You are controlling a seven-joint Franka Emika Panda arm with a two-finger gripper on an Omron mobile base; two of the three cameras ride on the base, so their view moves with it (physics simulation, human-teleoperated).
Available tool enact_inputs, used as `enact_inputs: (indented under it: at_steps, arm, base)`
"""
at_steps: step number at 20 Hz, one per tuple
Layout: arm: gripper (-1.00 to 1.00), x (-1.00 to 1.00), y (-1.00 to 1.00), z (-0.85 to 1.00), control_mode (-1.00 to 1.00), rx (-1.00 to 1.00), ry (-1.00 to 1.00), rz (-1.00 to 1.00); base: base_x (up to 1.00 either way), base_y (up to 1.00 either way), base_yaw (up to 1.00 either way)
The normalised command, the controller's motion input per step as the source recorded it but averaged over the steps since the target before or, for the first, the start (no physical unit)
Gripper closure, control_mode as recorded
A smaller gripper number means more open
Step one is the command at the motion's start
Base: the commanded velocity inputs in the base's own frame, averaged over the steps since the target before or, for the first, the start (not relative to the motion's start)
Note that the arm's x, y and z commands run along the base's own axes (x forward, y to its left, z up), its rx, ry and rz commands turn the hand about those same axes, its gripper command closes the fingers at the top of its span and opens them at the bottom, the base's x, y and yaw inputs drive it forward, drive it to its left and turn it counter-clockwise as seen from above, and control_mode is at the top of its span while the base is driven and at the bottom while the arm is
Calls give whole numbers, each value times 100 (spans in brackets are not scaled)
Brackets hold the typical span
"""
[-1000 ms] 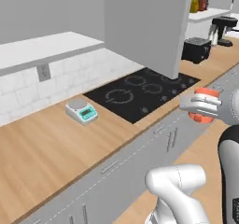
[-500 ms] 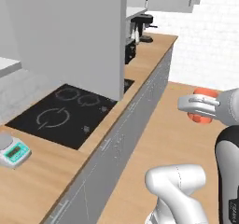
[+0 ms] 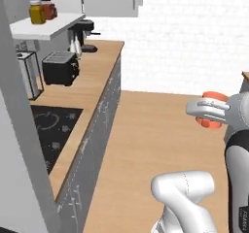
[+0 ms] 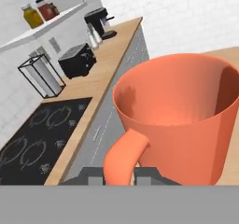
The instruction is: Gather all objects into one cabinet and sort the glasses and bowls to opposite sides.
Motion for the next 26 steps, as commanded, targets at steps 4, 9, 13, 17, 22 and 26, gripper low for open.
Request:
enact_inputs:
  at_steps: [4, 9, 13, 17, 22, 26]
  arm:
    - [100, 0, 0, 0, 100, 0, 0, 0]
    - [100, 0, 0, 0, 100, 0, 0, 0]
    - [100, 0, 0, 0, 100, 0, 0, 0]
    - [100, 0, 0, 0, 100, 0, 0, 0]
    - [100, 0, 0, 0, 100, 0, 0, 0]
    - [100, 0, 0, 0, 100, 0, 0, 0]
  base:
    - [100, -34, -42]
    - [100, -13, -43]
    - [100, -1, -37]
    - [100, -13, -36]
    - [100, -4, -9]
    - [100, -24, 5]
